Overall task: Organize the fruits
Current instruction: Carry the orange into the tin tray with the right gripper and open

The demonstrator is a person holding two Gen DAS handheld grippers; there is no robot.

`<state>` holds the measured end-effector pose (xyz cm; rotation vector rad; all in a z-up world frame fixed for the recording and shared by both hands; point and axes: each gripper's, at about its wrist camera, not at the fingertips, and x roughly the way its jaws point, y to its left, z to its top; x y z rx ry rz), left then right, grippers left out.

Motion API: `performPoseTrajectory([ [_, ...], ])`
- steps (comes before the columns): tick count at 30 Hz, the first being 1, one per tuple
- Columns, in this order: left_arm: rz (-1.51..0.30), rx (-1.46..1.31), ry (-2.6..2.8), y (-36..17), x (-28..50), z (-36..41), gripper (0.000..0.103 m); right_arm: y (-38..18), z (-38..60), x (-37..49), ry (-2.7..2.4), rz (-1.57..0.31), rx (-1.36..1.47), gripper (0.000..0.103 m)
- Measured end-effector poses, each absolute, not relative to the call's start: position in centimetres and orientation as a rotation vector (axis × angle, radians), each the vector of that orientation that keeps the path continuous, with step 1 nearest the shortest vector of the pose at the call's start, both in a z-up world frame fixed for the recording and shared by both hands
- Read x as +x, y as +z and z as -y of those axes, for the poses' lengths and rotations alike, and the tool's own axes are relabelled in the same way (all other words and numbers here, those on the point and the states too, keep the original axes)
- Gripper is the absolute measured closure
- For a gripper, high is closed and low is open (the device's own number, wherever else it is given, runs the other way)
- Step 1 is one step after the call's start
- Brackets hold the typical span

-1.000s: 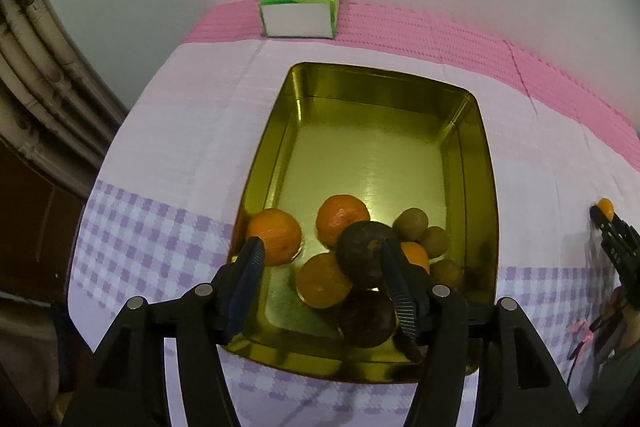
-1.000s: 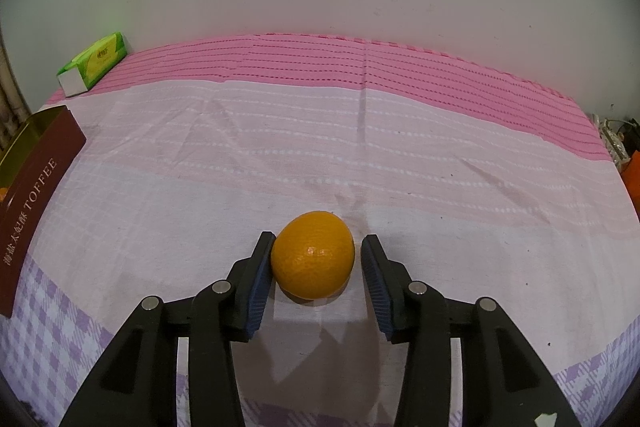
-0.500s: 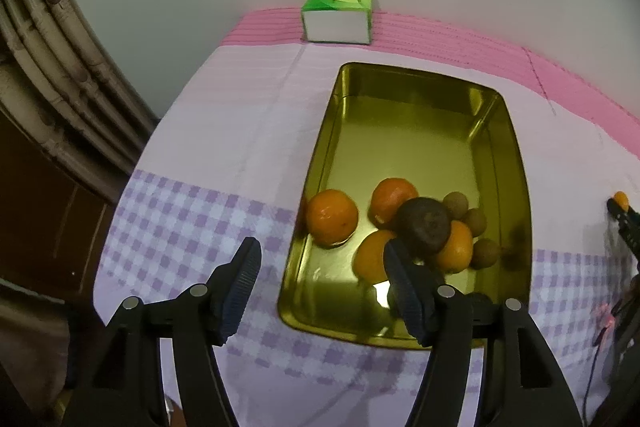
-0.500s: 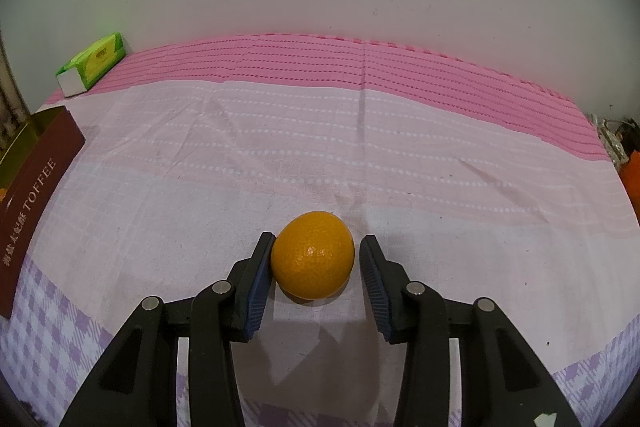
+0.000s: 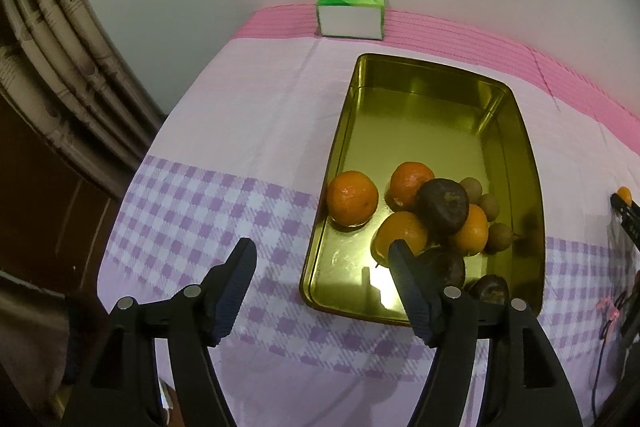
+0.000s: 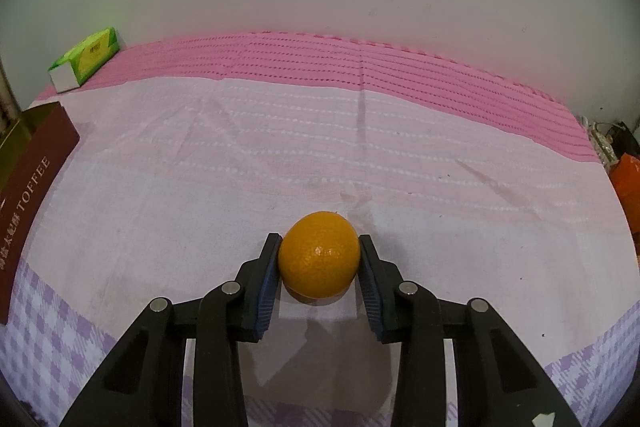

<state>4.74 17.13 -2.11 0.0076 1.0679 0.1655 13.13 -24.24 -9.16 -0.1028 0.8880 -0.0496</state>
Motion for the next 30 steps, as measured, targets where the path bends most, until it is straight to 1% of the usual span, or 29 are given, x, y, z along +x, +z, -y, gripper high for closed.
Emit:
performPoseTrajectory([
  [3, -1.068, -0.006, 0.173, -2.3, 4.6, -17.4, 0.030, -9.1, 23.7, 13.0, -0.049, -0.896, -0.119, 0.069],
  [13, -1.069, -0.061, 0.162, -2.7, 4.5, -18.4, 0.030, -8.0, 21.0, 12.3, -0.004, -0.900, -0.153, 0.069],
  [30, -1.020, -0.062, 0.170, -1.6, 4.1, -18.9, 0.025, -2.2, 8.1, 10.0, 0.315, -0.829, -0.188, 0.069],
])
